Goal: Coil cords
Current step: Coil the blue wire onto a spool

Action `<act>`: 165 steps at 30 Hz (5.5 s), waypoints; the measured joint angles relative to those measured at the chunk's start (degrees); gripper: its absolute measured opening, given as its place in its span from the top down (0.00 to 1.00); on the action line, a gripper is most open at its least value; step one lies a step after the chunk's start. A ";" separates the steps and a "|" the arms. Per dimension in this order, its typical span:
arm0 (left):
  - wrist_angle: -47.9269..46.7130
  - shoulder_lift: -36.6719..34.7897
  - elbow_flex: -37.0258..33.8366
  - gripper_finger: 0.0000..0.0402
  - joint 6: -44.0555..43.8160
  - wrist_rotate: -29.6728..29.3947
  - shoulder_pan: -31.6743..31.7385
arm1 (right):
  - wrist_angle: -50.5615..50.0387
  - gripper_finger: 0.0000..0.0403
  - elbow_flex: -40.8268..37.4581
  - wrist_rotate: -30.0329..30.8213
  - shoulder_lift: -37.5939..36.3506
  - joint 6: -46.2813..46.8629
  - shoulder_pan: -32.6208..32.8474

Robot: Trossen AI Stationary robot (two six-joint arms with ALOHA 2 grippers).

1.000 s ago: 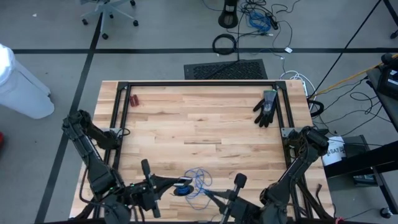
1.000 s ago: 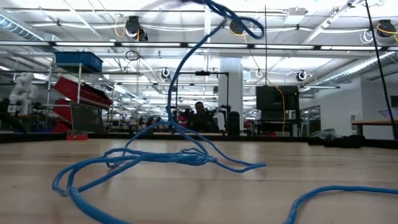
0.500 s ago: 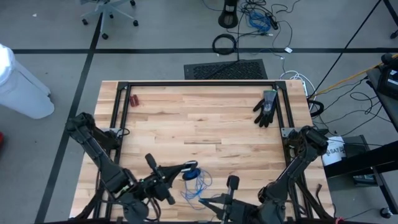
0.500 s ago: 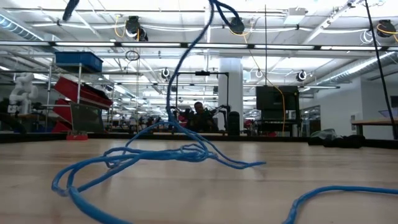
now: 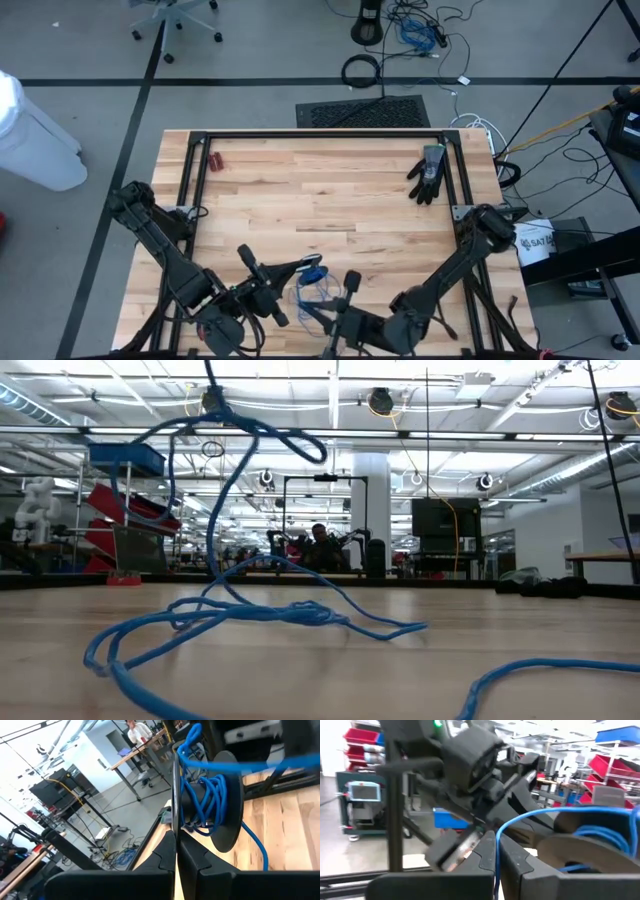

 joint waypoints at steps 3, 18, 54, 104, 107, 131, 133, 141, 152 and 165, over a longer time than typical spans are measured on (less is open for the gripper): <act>0.92 0.00 0.00 0.98 0.02 0.48 0.00 | -0.04 1.00 0.00 0.08 0.75 -0.21 -0.90; 6.11 -0.04 0.00 0.98 0.40 0.15 -0.12 | -5.72 1.00 -0.02 0.80 2.21 3.86 -1.58; 26.28 -2.09 0.04 0.98 18.39 -0.62 -12.87 | -21.70 1.00 -0.02 16.28 1.12 9.29 0.08; 29.15 -2.43 0.04 0.98 9.41 8.41 -13.88 | -42.14 0.83 0.00 -13.23 5.75 32.29 1.84; 26.47 -2.36 0.04 0.98 6.32 13.78 -12.03 | -49.11 0.83 -0.02 -14.30 3.36 29.98 -0.28; 22.66 -2.69 0.04 0.98 4.66 13.13 -10.94 | -8.50 0.64 -9.85 -22.60 13.80 25.00 -4.58; 22.62 -2.69 0.04 0.98 4.92 13.09 -10.93 | -8.07 0.61 -9.86 -21.73 14.50 24.46 -5.03; 22.61 -2.69 0.04 0.98 4.93 13.06 -10.23 | -2.12 0.61 -9.81 -24.78 15.32 24.16 -6.09; 22.22 -2.69 0.04 0.98 4.86 13.04 -10.19 | 3.80 0.65 -9.79 -29.91 15.30 24.16 -6.61; 21.98 -2.69 0.04 0.98 4.88 13.04 -10.19 | 2.66 0.97 -9.81 -29.75 15.30 24.23 -6.28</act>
